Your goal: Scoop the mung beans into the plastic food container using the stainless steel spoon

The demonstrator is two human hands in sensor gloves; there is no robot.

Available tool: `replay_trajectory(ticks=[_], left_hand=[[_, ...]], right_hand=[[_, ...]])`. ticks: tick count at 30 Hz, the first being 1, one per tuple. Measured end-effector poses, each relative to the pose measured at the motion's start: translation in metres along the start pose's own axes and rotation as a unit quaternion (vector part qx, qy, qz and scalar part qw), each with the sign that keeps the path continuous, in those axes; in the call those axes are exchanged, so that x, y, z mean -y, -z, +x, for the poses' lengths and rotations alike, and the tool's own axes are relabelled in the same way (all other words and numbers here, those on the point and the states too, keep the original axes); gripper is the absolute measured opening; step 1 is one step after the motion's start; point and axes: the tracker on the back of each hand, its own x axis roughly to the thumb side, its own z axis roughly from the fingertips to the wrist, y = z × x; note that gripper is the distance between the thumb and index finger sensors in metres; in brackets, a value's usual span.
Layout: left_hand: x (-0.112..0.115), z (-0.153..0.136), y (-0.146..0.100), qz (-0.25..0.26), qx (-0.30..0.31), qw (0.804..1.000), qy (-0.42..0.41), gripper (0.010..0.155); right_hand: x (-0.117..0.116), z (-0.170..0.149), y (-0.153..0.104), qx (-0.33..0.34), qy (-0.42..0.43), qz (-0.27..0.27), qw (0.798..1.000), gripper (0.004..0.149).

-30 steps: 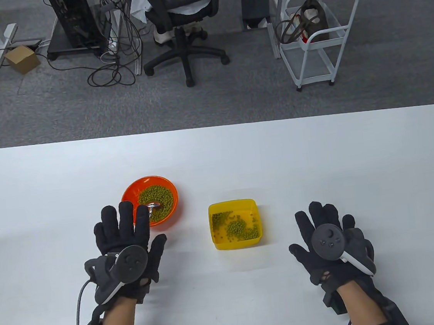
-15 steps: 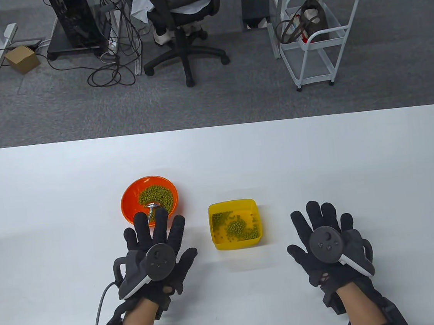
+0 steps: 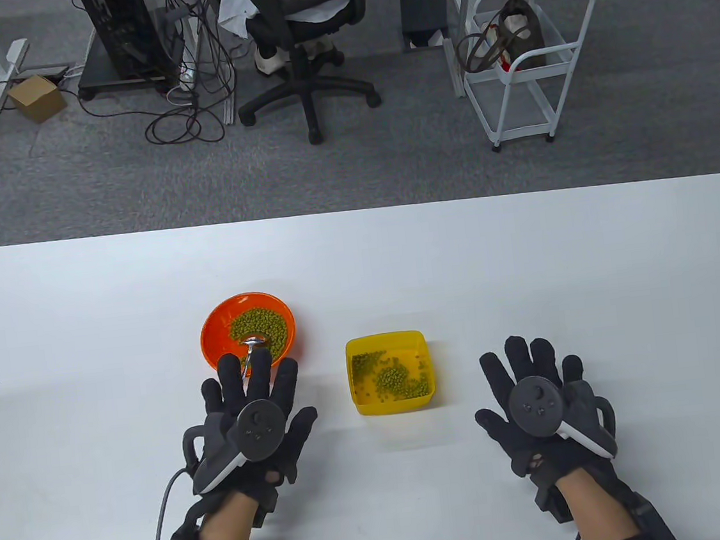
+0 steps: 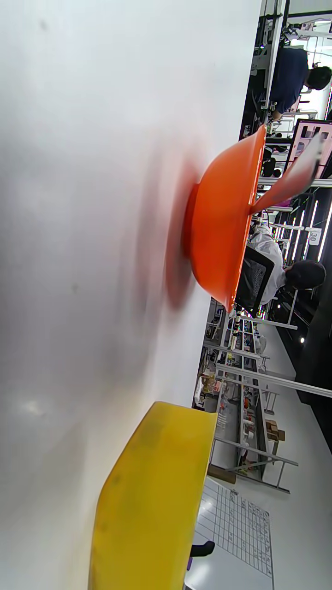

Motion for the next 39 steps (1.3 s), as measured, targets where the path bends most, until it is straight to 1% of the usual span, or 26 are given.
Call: replay_trajectory(ticks=[8,17,29,39], left_hand=[[0.0,0.0,0.001,0.012,-0.002,1.0,0.002,0.075],[0.005,0.002,0.002,0.007,-0.003,1.0,0.021,0.074],[0.006,0.008,0.001,0.009,0.006,0.999,0.036,0.073],[0.008,0.011,0.001,0.012,0.013,0.999,0.039,0.073]], right_hand=[[-0.001,0.003,0.001,0.012,-0.008,0.002,1.0,0.08],[0.0,0.004,0.001,0.016,-0.007,-0.002,1.0,0.08],[0.001,0.004,0.001,0.016,-0.003,-0.007,1.0,0.08],[-0.002,0.005,0.002,0.016,-0.005,0.001,1.0,0.081]])
